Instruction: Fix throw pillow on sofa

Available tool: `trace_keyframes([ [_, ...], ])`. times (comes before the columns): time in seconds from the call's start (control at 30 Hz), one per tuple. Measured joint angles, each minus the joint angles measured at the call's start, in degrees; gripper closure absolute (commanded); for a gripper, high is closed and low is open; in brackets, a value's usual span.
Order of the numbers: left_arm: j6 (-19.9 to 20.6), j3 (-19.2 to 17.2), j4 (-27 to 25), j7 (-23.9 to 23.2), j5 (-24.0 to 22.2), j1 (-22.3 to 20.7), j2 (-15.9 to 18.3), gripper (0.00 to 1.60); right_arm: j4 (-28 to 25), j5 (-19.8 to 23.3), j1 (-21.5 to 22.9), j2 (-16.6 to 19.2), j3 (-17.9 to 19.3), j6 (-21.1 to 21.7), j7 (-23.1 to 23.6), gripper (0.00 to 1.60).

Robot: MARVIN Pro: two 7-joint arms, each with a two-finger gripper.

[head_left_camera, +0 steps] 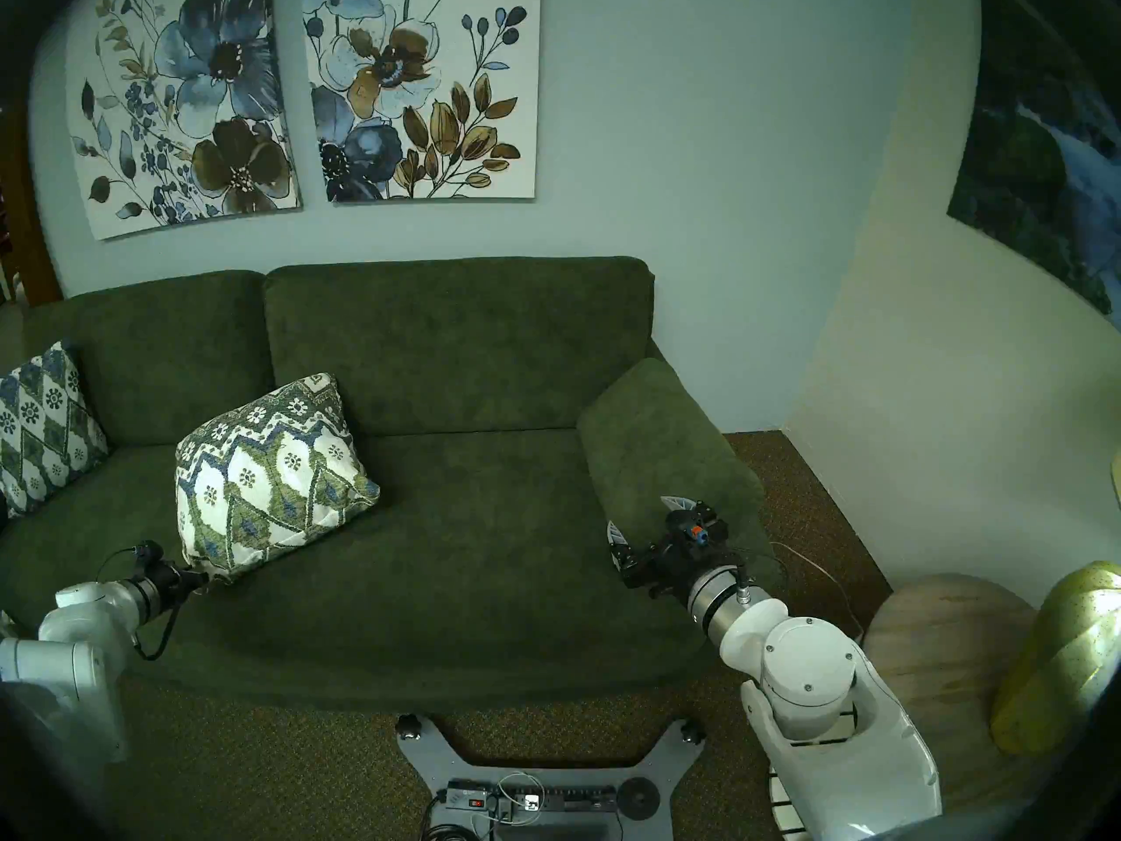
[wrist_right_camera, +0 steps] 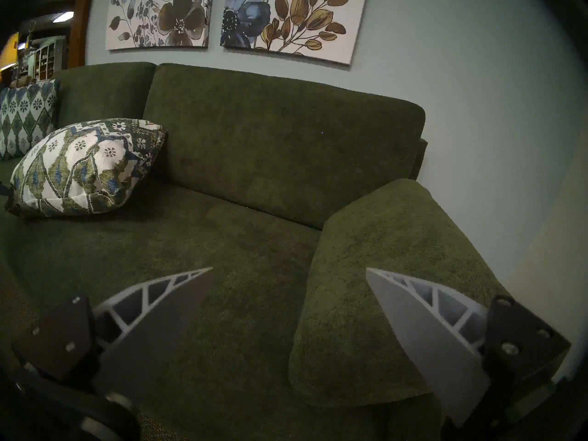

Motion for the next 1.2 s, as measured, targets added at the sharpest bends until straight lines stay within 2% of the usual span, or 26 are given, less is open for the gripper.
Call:
trace_keyframes([
  [0.33,-3.21,0.14,-6.5,-9.05,-0.96,-2.05,-0.08,1.6,0.0,0.02,0.0,0.04,-0.03,0.0,-0.07,0.0],
  [0.63,-4.94,0.58,-12.85,-18.68,-1.37,-2.14,-0.74,1.6,0.19,0.03,0.0,0.08,-0.05,0.0,-0.16,0.0],
  [1.2,-6.75,3.53,-25.46,-36.93,-4.37,-2.22,-5.94,1.6,0.34,0.07,0.01,0.14,-0.1,0.0,-0.3,0.0],
])
